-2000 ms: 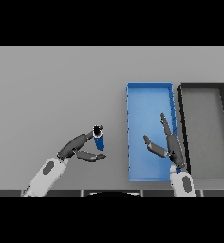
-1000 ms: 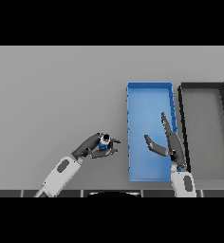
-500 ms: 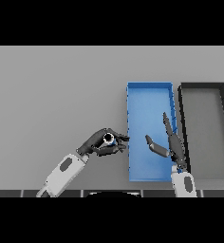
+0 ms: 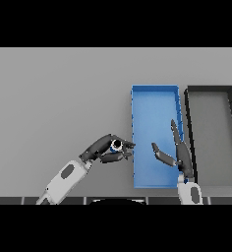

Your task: Pick up the blue pipe and place it into the blue bin.

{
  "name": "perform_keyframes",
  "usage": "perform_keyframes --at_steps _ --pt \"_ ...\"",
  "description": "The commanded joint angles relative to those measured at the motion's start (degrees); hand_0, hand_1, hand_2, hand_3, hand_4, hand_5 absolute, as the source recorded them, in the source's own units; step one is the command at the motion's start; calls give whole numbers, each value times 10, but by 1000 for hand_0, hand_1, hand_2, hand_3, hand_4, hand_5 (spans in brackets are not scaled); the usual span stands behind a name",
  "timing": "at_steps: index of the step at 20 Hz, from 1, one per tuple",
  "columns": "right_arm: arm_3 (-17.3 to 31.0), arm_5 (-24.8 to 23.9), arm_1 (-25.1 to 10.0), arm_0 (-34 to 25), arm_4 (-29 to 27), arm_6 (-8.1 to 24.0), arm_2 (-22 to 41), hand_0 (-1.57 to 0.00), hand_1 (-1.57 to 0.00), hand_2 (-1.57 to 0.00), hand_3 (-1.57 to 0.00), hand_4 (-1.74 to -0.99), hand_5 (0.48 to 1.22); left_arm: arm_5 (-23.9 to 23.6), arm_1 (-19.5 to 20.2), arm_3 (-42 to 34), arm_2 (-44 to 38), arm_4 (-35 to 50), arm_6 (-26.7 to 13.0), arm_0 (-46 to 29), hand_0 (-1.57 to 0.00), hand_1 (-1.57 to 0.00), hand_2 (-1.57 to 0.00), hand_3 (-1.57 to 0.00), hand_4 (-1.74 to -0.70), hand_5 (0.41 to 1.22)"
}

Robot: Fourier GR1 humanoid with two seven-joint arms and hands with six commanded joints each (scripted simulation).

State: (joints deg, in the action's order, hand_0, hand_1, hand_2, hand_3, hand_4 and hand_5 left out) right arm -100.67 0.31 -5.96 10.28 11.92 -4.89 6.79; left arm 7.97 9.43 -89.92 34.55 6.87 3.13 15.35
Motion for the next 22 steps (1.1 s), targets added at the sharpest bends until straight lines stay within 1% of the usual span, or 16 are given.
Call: perform_keyframes --at_steps 1,2,3,4,5,8,10,11,12,13,15,16,18,19,20,22 --pt "-1 -3 -1 -1 -3 -1 -5 1 1 1 1 -1176 605 1 7 -9 -4 4 -1 -1 -1569 -1570 -1570 -1495 -1740 1219" --pt "-11 8 -1 4 -17 -16 -5 1 1 1 1 -1186 615 -1 2 -4 2 -2 -3 -1 -1570 -1570 -1570 -1495 -1741 1220" --pt "-21 27 -2 0 -45 -24 -7 1 1 1 1 -1196 622 -6 -3 -3 2 -5 -13 4 -1570 -1570 -1570 -1495 -1741 1220" --pt "-38 62 -10 -2 -95 -30 -13 1 1 1 1 -1195 608 -5 -1 -2 0 -3 -11 2 -1570 -1570 -1570 -1496 -1741 1220" --pt "-61 95 -22 -5 -131 -22 -10 1 1 1 1 -1212 589 -5 -4 -2 0 -2 -14 5 -1570 -1570 -1570 -1497 -1741 1220" --pt "-120 162 -82 -41 -214 39 -10 1 1 1 1 -1282 537 2 1 3 -5 2 -10 8 -1571 -1571 -1571 -1494 -1741 1221" --pt "-154 187 -108 -67 -243 99 12 1 1 1 1 -1314 500 1 -3 5 1 -5 -5 8 -1571 -1571 -1571 -1491 -1741 1221" --pt "-165 198 -120 -85 -257 118 18 1 1 1 1 -1319 501 2 -3 5 0 -6 -1 9 -1571 -1571 -1571 -1489 -1741 1221" --pt "-172 202 -126 -107 -266 149 30 1 1 1 1 -1314 500 2 -2 5 0 -5 -1 8 -1571 -1571 -1571 -1488 -1741 1221" --pt "-171 214 -134 -124 -277 168 37 1 1 1 1 -1306 502 2 -1 1 -1 -4 -2 7 -1571 -1571 -1571 -1487 -1741 1221" --pt "-164 228 -131 -164 -279 195 62 1 1 1 1 -1314 510 3 0 -5 1 -5 -11 9 -1571 -1571 -1571 -1485 -1741 1221" --pt "-157 237 -129 -182 -266 194 74 1 1 1 1 -1311 517 3 0 2 2 -7 -18 10 -1571 -1571 -1571 -1484 -1741 1221" --pt "-154 251 -125 -207 -251 202 97 1 1 1 1 -1294 523 6 -3 10 -5 -5 -10 19 -1571 -1571 -1571 -1486 -1741 1221" --pt "-146 254 -117 -222 -255 211 105 1 1 1 1 -1276 527 10 5 -2 -6 1 -4 13 -1571 -1571 -1571 -1486 -1741 1221" --pt "-141 253 -109 -243 -257 226 114 1 1 1 1 -1253 529 13 3 3 -6 3 -4 15 -1571 -1571 -1571 -1488 -1741 1221" --pt "-123 259 -98 -271 -254 244 126 1 1 1 1 -1232 531 21 -1 3 -1 4 5 15 -1571 -1571 -1571 -1516 -1741 1221"
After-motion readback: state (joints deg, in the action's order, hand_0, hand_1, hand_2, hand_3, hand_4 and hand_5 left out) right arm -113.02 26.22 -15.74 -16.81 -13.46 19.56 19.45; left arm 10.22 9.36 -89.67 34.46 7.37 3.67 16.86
